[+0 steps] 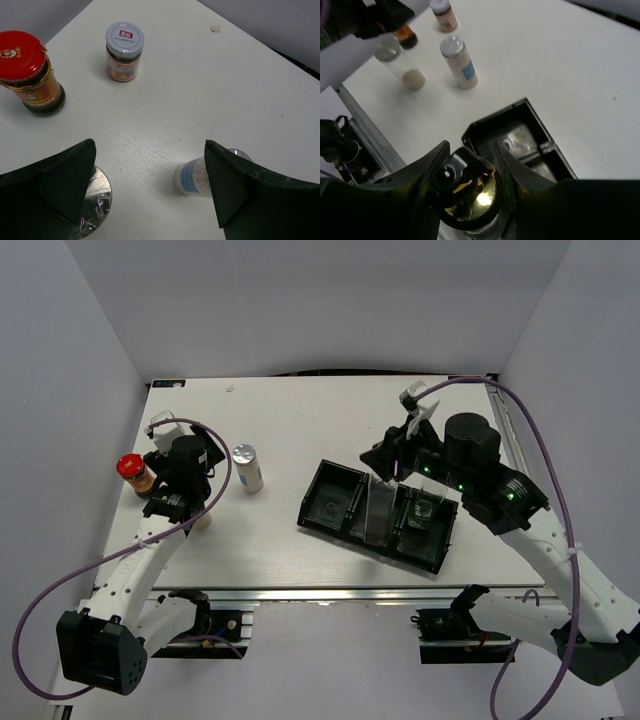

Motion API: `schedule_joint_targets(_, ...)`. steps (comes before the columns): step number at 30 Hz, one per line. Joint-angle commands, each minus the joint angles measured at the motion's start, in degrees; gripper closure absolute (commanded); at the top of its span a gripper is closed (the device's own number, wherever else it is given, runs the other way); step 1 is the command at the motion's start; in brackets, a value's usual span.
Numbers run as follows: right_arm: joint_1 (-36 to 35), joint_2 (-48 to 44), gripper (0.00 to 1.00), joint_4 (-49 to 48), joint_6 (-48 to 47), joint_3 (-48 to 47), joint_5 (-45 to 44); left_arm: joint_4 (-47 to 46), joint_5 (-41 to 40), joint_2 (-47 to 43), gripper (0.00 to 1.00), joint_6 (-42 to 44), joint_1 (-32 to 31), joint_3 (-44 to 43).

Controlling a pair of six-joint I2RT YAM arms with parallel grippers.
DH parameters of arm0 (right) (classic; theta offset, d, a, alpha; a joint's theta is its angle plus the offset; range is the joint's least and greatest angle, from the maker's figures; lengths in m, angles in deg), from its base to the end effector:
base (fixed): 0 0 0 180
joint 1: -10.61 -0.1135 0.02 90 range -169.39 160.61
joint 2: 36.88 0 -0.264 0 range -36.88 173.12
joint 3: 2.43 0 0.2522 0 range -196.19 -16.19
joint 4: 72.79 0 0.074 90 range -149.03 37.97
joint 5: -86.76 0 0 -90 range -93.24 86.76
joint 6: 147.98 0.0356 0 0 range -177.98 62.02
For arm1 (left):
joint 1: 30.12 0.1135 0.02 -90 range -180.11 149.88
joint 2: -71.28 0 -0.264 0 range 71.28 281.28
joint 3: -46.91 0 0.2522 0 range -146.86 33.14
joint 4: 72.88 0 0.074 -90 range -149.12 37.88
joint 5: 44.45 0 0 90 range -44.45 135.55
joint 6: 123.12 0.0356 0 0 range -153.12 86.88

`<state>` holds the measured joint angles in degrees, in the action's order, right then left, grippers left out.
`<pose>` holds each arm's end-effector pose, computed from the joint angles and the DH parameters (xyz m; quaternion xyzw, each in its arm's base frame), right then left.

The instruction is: Organize the condiment bottles

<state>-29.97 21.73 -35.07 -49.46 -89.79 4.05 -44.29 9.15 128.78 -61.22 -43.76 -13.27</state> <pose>0.1578 0.1411 0.4431 -0.2492 0.7178 0.3133 0.5696 0.2211 -0.0319 0.3031 -0.2657 0.7780 0.0678 0.5653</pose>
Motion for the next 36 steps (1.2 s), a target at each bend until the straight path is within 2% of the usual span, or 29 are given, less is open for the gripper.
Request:
schedule_joint_targets(1, -0.1, -3.8, 1.00, 4.0, 2.2, 0.7, -4.9, -0.4, 1.2, -1.6, 0.02, -0.3, 0.3, -0.2)
schedule_joint_targets(6, -0.1, -7.7, 1.00, 7.9, 2.2, 2.9, -13.0, -0.2, 1.8, -1.1, 0.02, -0.5, 0.3, -0.3)
schedule_joint_targets(15, -0.1, -12.3, 1.00, 9.3, 2.5, 4.3, -23.0, -0.4, 2.8, -1.3, 0.02, -0.2, 0.3, -0.3)
schedule_joint_targets(31, -0.1, -16.4, 1.00, 9.2, 3.0, 11.4, -33.3, -0.9, 7.0, 0.8, 0.02, 0.4, 0.3, -0.6)
schedule_joint_targets(36, -0.1, -17.2, 1.00, 10.8, 3.2, 10.2, -34.6, -1.5, 8.3, 1.1, 0.02, 0.6, 0.3, -0.6)
